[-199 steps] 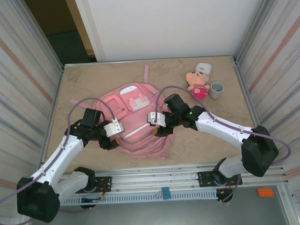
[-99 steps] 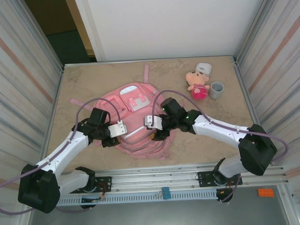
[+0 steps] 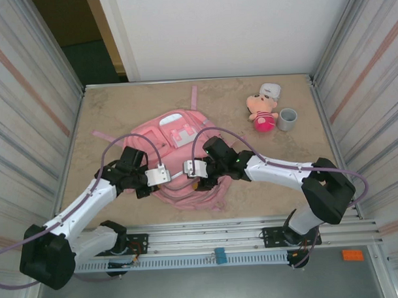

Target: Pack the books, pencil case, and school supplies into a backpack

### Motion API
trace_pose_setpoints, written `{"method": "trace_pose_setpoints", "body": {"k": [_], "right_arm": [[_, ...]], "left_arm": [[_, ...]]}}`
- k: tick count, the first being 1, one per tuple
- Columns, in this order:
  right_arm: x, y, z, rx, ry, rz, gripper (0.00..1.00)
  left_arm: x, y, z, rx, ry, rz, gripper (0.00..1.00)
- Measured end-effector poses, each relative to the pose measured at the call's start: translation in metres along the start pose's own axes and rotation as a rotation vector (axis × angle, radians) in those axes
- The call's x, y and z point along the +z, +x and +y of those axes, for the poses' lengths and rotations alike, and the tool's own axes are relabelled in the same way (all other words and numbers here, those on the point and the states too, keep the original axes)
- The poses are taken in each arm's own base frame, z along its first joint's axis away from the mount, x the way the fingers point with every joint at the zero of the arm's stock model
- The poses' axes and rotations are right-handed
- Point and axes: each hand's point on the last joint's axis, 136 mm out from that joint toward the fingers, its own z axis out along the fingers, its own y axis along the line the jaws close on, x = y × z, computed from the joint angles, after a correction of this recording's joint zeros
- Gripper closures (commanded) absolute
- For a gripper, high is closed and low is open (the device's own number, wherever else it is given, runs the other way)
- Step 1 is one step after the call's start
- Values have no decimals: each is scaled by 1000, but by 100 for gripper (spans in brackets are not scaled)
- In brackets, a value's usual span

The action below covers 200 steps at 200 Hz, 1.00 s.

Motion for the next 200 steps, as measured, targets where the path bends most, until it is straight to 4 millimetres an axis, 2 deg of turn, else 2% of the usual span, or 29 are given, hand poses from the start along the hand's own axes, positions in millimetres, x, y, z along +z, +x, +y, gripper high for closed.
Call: {"method": "trace_pose_setpoints", "body": {"k": [13, 19, 30, 51, 83, 110, 140, 149, 174, 200], "right_arm": [[2, 1, -2, 0, 11, 3, 60], [3, 1, -4, 1, 18, 2, 65], [3, 0, -6, -4, 30, -4, 72], [4, -2, -8, -10, 46, -13, 81], [3, -3, -12, -15, 68, -23, 92], [-3, -9, -17, -13, 84, -52, 98], [-12, -14, -26, 21, 105, -94, 100], [-13, -14, -28, 35, 108, -101, 100], [-18, -11, -37, 81, 127, -116, 100], [-23, -7, -48, 125, 160, -121, 100]], "left_arm": [[-1, -3, -2, -2, 7, -16, 79], [-1, -3, -3, -6, 10, -21, 73], [-1, -4, -4, -19, 16, -26, 54], [1, -1, -3, -58, 7, -13, 42], [6, 9, 7, -92, -61, 24, 39], [10, 10, 14, -118, -99, 19, 42], [17, 8, 16, -156, -86, 11, 49], [18, 6, 16, -178, -79, 2, 54], [18, -2, 15, -226, -64, -38, 76], [16, -17, 7, -252, -34, -86, 89]]}}
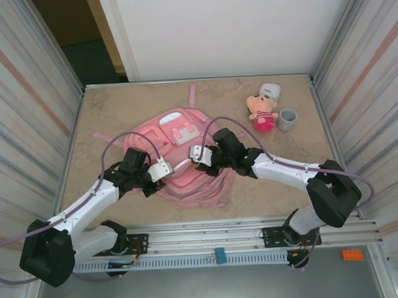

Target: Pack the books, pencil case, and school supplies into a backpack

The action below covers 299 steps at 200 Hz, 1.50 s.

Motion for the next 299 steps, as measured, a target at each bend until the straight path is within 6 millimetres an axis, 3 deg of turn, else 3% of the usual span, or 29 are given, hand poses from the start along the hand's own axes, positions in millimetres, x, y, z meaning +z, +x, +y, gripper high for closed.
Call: {"method": "trace_pose_setpoints", "body": {"k": [53, 80, 94, 106, 128, 156, 174, 193, 249, 274, 299], "right_arm": [[-2, 6, -12, 52, 51, 11, 100], [-2, 10, -13, 57, 58, 3, 100], [-8, 13, -11, 44, 35, -8, 99], [-14, 16, -9, 27, -1, -16, 99], [-26, 20, -12, 1, -53, -30, 99], [-32, 28, -13, -63, -87, -13, 98], [-38, 31, -15, -87, -104, -8, 97], [-44, 31, -22, -101, -105, -7, 97], [-47, 32, -25, -111, -133, -1, 97], [-49, 33, -25, -105, -139, -7, 97], [-51, 38, -32, -85, -128, -7, 96]], "left_arm": [[-3, -19, -31, -50, 82, -52, 93], [-9, -29, -42, -95, 109, -89, 76], [-17, -38, -42, -77, 97, -136, 50], [-26, -44, -39, -31, 64, -173, 38], [-38, -47, -28, 97, -19, -200, 27], [-40, -40, 0, 227, -106, -174, 23], [-34, -35, 19, 297, -124, -135, 24], [-23, -41, 24, 382, -83, -119, 24], [8, -65, 10, 568, 15, -174, 25], [26, -71, -2, 619, 64, -179, 56], [35, -75, -12, 631, 97, -183, 81]]}}
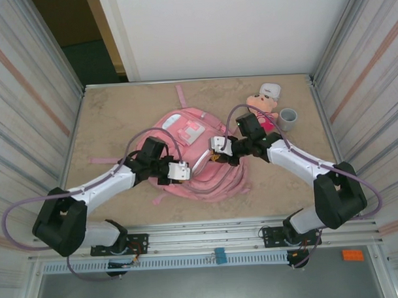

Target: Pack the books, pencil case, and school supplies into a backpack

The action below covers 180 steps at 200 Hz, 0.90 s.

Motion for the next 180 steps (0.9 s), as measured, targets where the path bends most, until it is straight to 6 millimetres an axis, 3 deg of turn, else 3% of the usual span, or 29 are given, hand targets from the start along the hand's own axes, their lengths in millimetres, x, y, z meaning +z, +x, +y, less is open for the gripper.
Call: {"method": "trace_pose_setpoints", "body": {"k": [12, 23, 55, 82, 114, 148, 180], "right_arm": [[-1, 4, -3, 16, 2, 1, 96], [-1, 9, -6, 34, 2, -2, 95], [2, 14, -13, 92, -15, -45, 90], [8, 8, -18, 151, -42, -87, 70], [2, 5, -36, 254, 16, -84, 53], [-22, -1, -42, 469, 96, -53, 45], [-60, -15, -33, 710, 199, -32, 47]], "left_arm": [[0, -5, 1, 5, -6, 0, 94], [-2, -10, 1, 12, -18, 4, 100], [-18, -28, -2, -25, -90, 5, 100], [-31, -33, -11, -117, -134, -4, 100], [-28, -32, -15, -247, -139, -14, 100], [-17, -33, -14, -362, -128, -22, 100], [-8, -32, -14, -441, -117, -27, 100]]}}
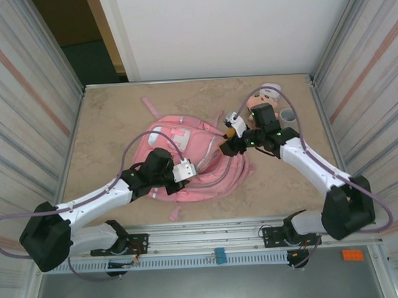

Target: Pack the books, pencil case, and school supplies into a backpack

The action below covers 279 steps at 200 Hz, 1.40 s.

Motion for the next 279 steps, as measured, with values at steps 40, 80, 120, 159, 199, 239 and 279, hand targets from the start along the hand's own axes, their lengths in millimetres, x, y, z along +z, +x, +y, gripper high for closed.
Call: {"method": "trace_pose_setpoints", "body": {"k": [40, 80, 120, 159, 199, 239, 279], "right_arm": [[-27, 10, 49, 212, 59, 22, 50], [4, 59, 107, 313, 39, 157, 50], [32, 68, 108, 353, 154, 157, 49], [46, 55, 103, 342, 196, 80, 51], [53, 54, 100, 324, 224, 63, 46], [54, 51, 99, 292, 277, 31, 56], [59, 56, 87, 251, 404, 64, 79]], "left_arm": [[3, -4, 2, -52, 4, -9, 100], [2, -9, 4, -94, 15, -13, 100], [5, -14, 3, -150, 55, -12, 100], [7, -23, 1, -218, 119, -9, 100], [6, -22, 3, -306, 152, -21, 100], [2, -25, 5, -377, 190, -47, 100], [1, -24, 6, -392, 195, -47, 100]]}}
